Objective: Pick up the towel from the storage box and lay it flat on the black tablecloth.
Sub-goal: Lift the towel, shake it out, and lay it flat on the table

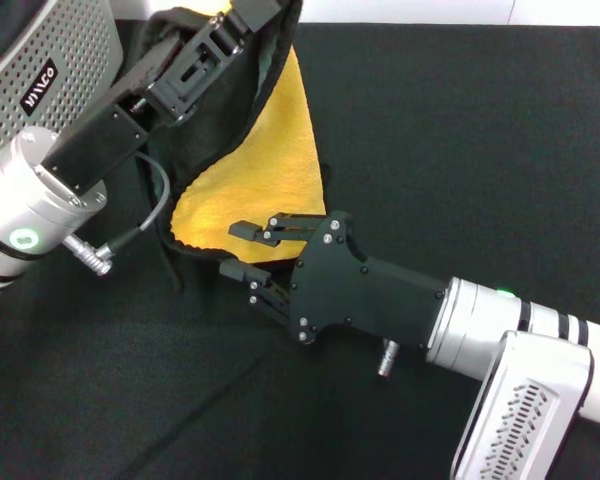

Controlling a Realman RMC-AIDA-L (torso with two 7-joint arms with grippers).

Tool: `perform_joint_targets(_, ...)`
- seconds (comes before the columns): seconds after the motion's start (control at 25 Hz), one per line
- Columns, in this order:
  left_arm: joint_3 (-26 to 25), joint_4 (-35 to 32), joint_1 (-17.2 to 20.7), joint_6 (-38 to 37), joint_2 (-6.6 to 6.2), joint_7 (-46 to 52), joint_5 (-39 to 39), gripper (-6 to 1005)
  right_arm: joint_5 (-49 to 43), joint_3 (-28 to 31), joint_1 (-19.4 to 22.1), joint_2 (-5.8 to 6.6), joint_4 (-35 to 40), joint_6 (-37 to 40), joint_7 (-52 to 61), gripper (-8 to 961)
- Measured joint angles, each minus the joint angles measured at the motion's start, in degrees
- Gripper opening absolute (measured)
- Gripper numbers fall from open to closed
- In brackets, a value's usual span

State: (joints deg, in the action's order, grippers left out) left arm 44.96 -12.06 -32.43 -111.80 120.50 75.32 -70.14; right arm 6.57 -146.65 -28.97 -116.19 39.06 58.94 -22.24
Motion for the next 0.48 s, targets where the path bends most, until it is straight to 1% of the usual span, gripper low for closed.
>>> perform_joint_targets(0.28, 1.44, 0.37, -0.45, -0.16, -0.09, 0.0, 0.08, 30, 0.32, 0.11, -0.77, 0.0, 0.88, -3.46, 0.45, 300)
perform_joint_targets(0.48, 1.6, 0.37, -0.49, -0.18, -0.09, 0.0, -0.01, 30, 0.44, 0.36, -1.18, 0.0, 1.08, -3.69, 0.49, 271)
